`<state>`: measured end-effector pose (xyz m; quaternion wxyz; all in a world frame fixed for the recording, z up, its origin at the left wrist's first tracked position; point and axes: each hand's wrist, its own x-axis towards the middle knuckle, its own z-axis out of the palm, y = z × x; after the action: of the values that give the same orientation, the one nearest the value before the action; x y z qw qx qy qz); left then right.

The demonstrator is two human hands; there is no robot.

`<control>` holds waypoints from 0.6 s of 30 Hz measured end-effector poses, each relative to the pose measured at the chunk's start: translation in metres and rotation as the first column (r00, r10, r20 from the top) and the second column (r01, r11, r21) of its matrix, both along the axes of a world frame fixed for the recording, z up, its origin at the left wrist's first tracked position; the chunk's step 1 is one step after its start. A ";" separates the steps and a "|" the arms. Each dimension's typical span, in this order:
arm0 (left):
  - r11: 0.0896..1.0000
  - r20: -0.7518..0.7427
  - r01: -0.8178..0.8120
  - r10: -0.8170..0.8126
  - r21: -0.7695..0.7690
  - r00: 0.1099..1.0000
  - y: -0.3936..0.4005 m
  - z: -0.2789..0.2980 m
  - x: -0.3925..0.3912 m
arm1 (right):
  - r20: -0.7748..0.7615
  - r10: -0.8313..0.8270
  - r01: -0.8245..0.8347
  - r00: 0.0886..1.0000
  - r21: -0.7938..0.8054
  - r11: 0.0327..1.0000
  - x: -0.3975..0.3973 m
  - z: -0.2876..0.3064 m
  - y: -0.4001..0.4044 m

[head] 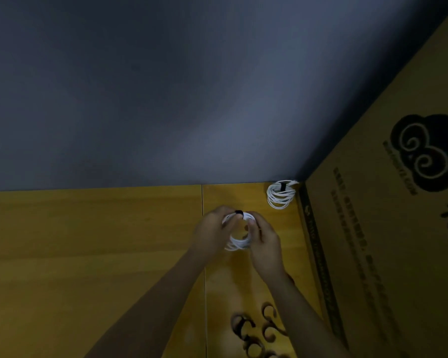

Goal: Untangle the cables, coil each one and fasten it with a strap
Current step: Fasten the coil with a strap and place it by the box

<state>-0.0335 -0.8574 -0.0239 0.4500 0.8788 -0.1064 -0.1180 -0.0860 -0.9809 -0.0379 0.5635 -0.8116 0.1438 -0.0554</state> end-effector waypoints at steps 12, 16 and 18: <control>0.963 0.050 0.053 -0.068 0.265 0.996 -0.037 -0.066 0.043 | -0.150 -0.425 0.362 0.893 -0.324 0.874 0.023 -0.092 -0.085; 0.941 0.060 0.063 -0.088 0.332 0.994 -0.039 -0.077 0.046 | -0.177 -0.420 0.320 0.890 -0.413 0.853 0.026 -0.096 -0.086; 0.939 0.072 0.066 -0.096 0.337 0.993 -0.039 -0.078 0.047 | -0.164 -0.387 0.258 0.907 -0.509 0.821 0.020 -0.094 -0.080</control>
<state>0.0140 -0.8961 -0.1017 0.2844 0.9414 -0.1406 -0.1142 -0.0656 -1.0609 -0.1314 0.3049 -0.8883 0.3346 -0.0775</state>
